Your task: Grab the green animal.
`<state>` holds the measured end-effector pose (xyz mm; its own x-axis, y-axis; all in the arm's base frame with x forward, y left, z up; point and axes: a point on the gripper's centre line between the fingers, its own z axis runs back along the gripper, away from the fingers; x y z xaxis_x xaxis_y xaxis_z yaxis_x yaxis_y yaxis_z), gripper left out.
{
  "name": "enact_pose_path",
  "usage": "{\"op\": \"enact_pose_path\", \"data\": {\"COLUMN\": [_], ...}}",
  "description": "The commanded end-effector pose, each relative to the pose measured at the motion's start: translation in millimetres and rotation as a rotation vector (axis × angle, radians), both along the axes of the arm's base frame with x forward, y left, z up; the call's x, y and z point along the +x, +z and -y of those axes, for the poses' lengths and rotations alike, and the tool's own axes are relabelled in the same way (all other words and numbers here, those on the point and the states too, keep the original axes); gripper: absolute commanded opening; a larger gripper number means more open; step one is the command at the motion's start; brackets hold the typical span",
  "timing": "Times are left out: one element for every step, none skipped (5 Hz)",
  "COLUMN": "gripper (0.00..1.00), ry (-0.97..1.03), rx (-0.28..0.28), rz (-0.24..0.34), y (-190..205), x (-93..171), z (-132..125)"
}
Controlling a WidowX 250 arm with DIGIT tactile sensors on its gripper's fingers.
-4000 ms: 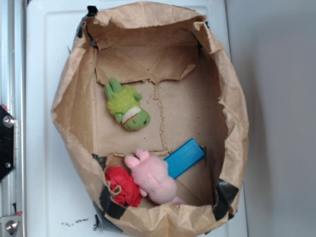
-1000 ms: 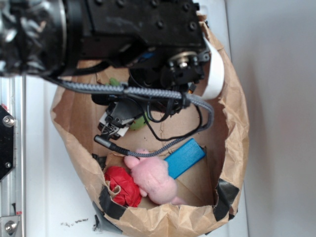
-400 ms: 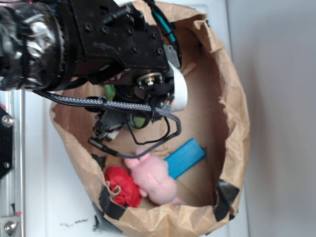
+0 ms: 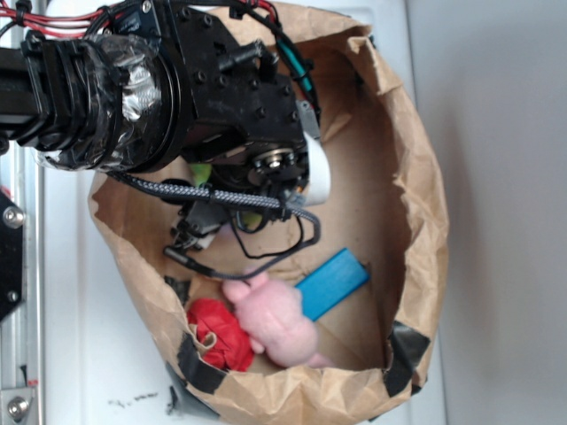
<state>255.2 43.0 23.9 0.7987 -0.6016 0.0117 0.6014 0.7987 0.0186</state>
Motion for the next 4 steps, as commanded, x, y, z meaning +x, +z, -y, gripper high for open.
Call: {"op": "enact_pose_path", "data": {"gripper": [0.00, 0.00, 0.00, 0.00], "ry": [0.033, 0.054, 0.090, 0.183], "rx": [0.031, 0.014, -0.017, -0.124], "rz": [0.066, 0.084, 0.087, 0.094], "y": [6, 17, 32, 80], "x": [12, 12, 12, 9], "z": [2, -2, -5, -8]}}
